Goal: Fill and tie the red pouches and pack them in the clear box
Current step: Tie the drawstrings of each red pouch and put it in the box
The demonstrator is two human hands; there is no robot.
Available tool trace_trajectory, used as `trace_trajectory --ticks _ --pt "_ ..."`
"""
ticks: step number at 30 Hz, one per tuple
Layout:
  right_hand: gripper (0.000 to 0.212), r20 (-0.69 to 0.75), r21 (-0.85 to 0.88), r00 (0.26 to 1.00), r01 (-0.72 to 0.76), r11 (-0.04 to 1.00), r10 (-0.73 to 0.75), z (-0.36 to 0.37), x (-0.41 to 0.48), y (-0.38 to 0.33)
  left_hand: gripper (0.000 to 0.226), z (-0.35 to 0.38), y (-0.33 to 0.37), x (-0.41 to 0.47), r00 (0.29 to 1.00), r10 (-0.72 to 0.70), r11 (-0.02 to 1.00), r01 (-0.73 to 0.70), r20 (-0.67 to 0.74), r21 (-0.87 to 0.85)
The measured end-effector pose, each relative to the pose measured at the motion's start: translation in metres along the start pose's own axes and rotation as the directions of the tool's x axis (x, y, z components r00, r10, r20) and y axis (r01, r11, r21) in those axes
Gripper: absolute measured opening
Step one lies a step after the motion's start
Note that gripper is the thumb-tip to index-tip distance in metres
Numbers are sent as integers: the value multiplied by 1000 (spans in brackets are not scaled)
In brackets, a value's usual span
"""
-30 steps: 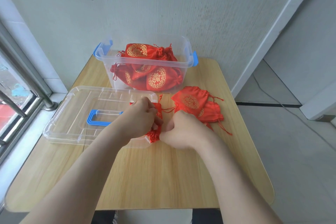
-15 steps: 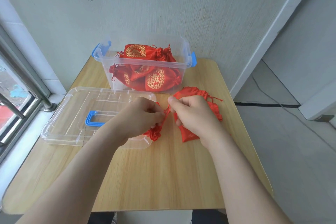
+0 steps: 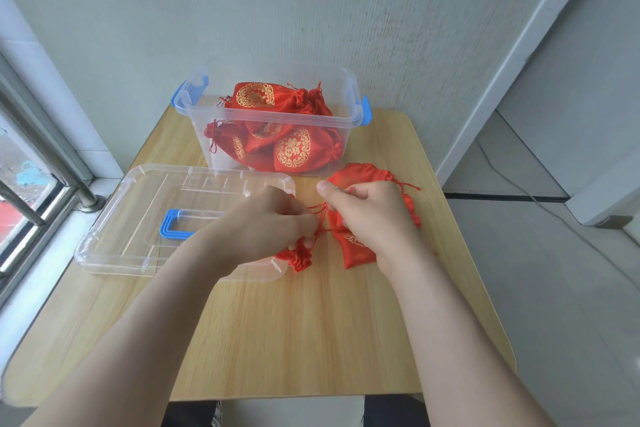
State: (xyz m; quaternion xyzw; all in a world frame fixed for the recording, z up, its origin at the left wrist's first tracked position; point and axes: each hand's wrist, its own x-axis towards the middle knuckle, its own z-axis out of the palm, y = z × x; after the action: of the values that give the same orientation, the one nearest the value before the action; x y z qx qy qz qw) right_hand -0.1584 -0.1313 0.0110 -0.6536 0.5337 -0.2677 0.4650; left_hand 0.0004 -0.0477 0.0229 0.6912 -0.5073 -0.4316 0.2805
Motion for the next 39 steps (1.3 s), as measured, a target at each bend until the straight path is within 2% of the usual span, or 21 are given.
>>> trace_trajectory --ticks 4,7,8,10,13,15,21,25,26,29,31,33,35,39 --pt "37 125 196 986 -129 972 106 -4 -2 -8 30 0 1 -1 999 8 999 -10 -33 -50" --pt "18 127 242 992 -42 969 11 -3 -2 -9 29 -2 -1 1 995 -41 992 29 -91 -122" --pt "13 102 215 994 14 977 -37 -3 -3 -9 30 -2 0 2 992 -60 988 43 -109 -151" --pt "16 81 106 986 139 985 -147 -4 -7 -8 32 -2 1 2 987 -83 979 55 -135 -196" --pt "22 172 -97 936 326 940 -306 -3 -11 -8 30 -2 1 2 986 -92 969 55 -142 -243" --pt "23 177 -194 910 406 893 -375 -1 -14 -6 27 -3 -1 3 984 -105 967 67 -142 -246" --pt "18 167 -371 824 561 740 -541 4 -8 1 28 -1 -1 5 990 -109 959 82 -88 -271" --pt "18 201 -468 807 577 670 -555 8 -5 4 11 -2 -2 6 988 -133 962 110 -81 -249" --pt "18 196 -477 813 567 671 -548 8 -4 5 13 -2 -2 5 985 -139 958 108 -102 -264" --pt "17 166 -477 853 509 716 -495 9 -2 7 43 -2 -2 1 970 -138 949 72 -200 -307" --pt "16 146 -436 883 462 772 -446 8 -2 7 48 -1 -3 2 947 -94 972 22 -307 -233" --pt "15 127 -357 910 412 838 -394 5 -5 4 43 2 -4 3 903 3 995 -47 -430 -91" --pt "14 113 -255 931 366 895 -348 3 -6 -1 31 3 -3 3 869 94 994 -112 -485 -8" --pt "16 141 -61 966 226 972 -216 0 -6 -5 16 2 -5 2 862 151 982 -185 -483 -24"
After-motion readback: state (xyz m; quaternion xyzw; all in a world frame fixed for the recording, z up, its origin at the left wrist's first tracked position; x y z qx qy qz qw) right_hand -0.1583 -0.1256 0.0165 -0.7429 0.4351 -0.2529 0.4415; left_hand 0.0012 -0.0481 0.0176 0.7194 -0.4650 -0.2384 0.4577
